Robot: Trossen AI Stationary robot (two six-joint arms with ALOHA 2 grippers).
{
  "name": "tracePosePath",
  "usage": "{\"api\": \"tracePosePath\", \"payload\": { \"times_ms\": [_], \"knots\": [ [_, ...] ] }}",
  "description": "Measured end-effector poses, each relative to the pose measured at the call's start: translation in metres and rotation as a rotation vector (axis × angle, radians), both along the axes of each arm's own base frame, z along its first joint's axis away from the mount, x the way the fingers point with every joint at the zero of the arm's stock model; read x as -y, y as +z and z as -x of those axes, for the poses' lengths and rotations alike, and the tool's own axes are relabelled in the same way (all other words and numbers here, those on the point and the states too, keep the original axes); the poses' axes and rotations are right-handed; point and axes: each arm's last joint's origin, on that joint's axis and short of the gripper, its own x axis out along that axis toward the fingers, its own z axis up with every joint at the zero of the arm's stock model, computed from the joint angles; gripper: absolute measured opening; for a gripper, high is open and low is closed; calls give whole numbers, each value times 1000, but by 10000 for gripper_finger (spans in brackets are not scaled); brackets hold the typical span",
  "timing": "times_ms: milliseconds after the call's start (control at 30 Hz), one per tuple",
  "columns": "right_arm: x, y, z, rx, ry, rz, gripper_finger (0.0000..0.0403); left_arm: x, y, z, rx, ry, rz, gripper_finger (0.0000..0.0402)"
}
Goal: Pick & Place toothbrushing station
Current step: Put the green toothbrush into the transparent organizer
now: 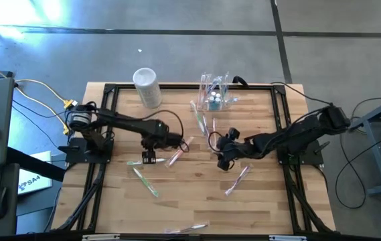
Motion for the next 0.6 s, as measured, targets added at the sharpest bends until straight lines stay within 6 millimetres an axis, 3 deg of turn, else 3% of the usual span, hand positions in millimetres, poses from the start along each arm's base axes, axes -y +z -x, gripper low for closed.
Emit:
{"api": "tracePosePath", "payload": {
  "times_ms": [267, 433, 600],
  "knots": [
    [0, 4, -4, 38, 54, -33, 252, 35, -11, -2, 86, -46, 17, 260],
    [0, 4, -4, 37, 53, -35, 252, 42, -15, -3, 122, -40, 34, 260],
    [-1, 4, -4, 34, 70, -61, 252, 40, -36, 6, 108, 21, 102, 260]
  ]
}}
